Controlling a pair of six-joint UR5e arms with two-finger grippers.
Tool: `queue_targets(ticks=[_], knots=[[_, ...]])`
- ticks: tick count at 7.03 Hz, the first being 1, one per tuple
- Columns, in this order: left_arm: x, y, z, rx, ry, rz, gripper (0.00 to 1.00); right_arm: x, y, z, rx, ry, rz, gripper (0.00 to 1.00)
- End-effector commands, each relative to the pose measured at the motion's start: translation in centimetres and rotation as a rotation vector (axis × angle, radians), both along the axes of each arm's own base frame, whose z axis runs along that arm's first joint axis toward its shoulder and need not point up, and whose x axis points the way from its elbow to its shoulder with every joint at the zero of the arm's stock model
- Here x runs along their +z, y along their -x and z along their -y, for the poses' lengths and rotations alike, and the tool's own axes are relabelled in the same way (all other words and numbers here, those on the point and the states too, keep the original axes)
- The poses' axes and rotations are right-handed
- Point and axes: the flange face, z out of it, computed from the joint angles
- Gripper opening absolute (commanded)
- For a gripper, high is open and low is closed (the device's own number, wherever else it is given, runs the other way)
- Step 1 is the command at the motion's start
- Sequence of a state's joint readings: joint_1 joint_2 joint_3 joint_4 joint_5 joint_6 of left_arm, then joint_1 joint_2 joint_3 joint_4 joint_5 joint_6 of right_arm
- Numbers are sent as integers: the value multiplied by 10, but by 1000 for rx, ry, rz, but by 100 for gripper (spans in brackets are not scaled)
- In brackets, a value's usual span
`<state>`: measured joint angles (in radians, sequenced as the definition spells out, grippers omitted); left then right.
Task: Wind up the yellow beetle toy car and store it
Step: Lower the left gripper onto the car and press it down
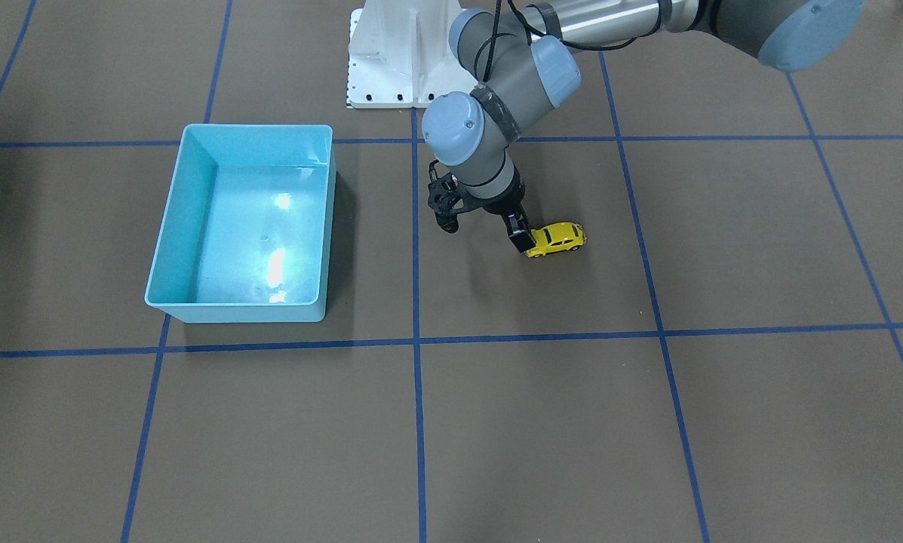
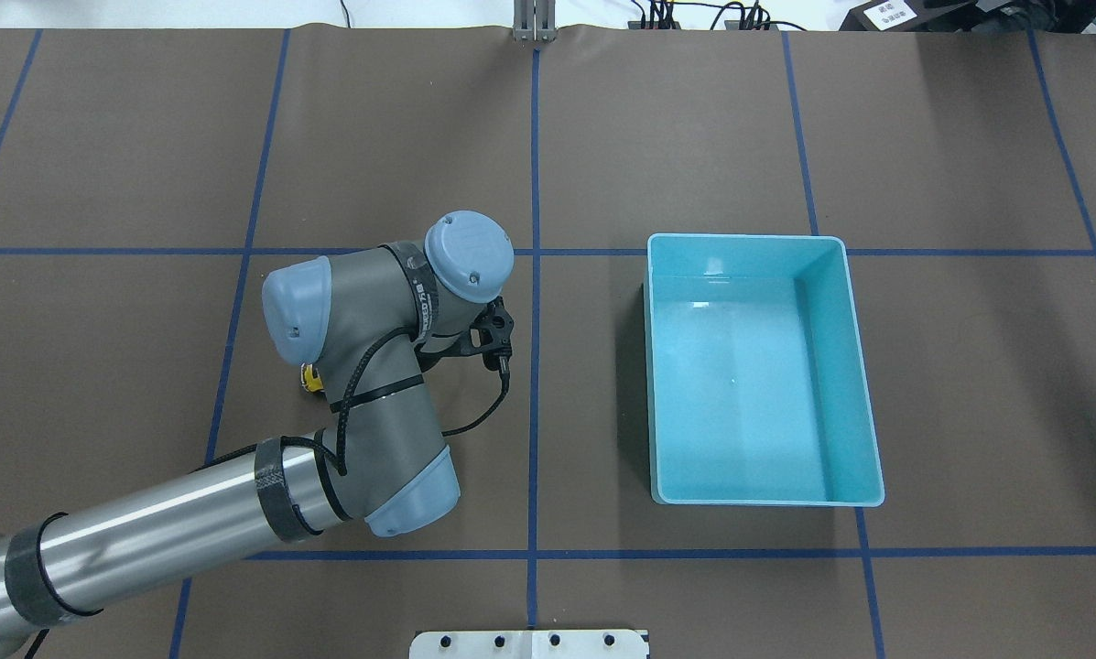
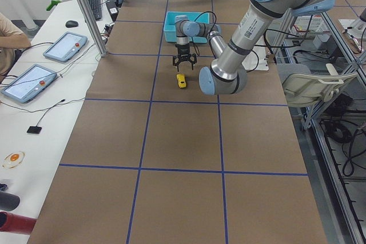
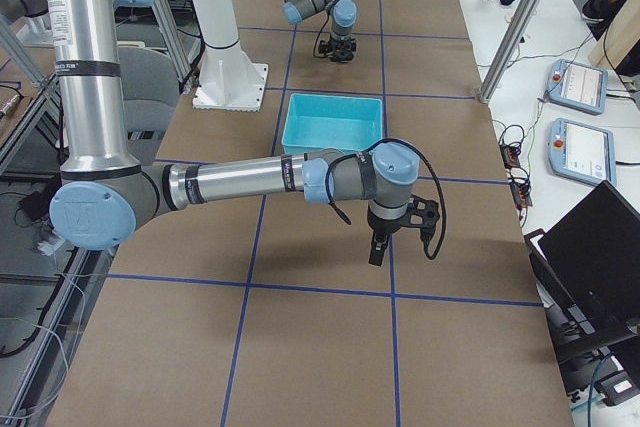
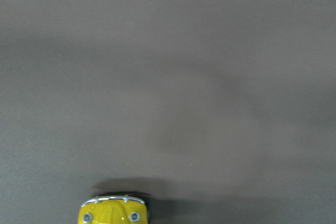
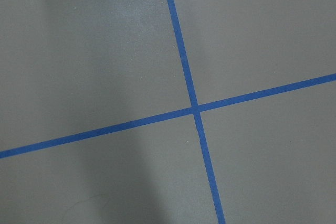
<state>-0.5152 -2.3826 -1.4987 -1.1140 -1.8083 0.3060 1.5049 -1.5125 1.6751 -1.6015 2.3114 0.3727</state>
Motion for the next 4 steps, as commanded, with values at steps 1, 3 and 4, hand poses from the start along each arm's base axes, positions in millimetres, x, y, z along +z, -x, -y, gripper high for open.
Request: queue_targets(ticks=[1,3,4], knots=[[7,10,24,-37,-7,-9,100,0,0,0,0,0,-1,100],[14,8,28,-38,0,-1,100,0,0,0,0,0,-1,100],[17,10,29,-39,7,0,100,0,0,0,0,0,-1,100]])
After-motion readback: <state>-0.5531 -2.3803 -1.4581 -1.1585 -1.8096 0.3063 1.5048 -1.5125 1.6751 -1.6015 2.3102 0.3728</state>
